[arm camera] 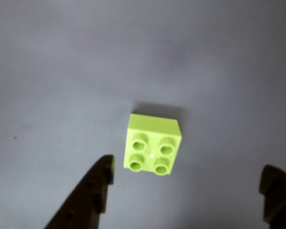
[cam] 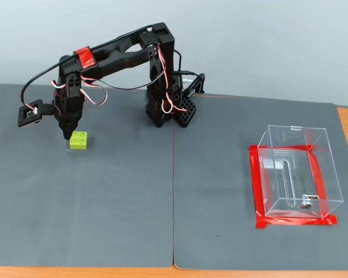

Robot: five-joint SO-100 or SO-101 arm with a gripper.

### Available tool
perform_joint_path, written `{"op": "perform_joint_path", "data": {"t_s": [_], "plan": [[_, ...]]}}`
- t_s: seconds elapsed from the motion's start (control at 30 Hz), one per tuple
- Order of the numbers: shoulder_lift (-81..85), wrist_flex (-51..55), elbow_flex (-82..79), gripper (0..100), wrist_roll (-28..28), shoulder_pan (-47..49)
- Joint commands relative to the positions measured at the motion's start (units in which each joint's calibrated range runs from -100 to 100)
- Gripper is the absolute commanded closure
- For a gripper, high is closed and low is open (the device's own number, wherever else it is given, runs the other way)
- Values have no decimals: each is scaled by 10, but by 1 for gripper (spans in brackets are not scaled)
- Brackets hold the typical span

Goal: Pick the green lego block and place it into the transparent box

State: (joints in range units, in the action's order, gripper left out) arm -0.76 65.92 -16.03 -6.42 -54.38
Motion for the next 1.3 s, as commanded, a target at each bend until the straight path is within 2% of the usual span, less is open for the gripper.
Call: {"op": "perform_joint_path", "data": {"t_s": [0.0, 0.3, 0.6, 1.1, 1.27], "plan": [[0, -15, 3, 66, -2, 5], [-4, -16, 0, 66, -2, 30], [3, -63, -72, 66, -2, 27], [-4, -65, -91, 66, -2, 27], [-4, -105, -123, 66, -2, 24]]}}
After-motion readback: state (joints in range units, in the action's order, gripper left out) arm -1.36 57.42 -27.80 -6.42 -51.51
